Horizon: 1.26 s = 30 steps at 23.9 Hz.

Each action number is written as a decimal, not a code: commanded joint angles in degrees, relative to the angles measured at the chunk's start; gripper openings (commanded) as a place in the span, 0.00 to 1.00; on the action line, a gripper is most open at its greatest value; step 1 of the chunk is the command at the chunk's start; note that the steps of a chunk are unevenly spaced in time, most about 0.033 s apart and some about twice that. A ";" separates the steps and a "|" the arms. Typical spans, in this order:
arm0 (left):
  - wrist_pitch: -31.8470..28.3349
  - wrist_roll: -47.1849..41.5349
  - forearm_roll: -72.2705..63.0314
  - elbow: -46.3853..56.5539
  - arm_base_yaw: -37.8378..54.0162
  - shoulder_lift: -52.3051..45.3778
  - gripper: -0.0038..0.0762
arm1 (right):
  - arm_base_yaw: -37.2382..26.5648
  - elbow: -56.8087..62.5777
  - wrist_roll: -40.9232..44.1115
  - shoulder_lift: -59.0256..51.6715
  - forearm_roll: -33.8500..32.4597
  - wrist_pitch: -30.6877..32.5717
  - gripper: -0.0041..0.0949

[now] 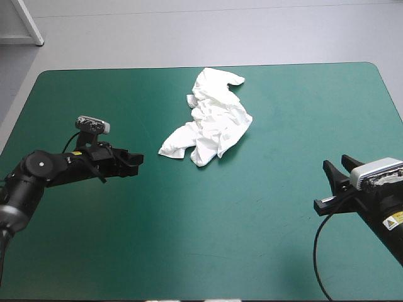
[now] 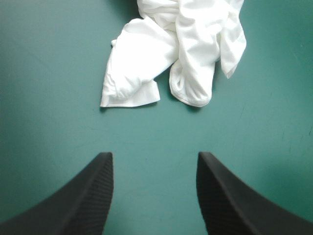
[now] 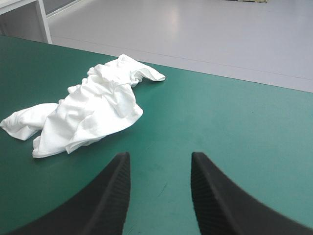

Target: Fold the cloth

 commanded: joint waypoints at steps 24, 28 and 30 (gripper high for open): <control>-3.59 7.76 2.09 -22.39 -9.61 35.34 0.08 | 0.31 -8.22 -1.48 11.67 4.44 -4.20 0.51; -3.15 7.61 2.98 -22.39 -9.51 35.02 0.07 | 0.43 -13.08 -13.71 20.10 17.39 -2.09 0.51; -3.15 6.20 4.53 -22.54 -9.51 34.50 0.07 | 0.90 -15.16 -16.65 25.01 20.41 -1.99 0.51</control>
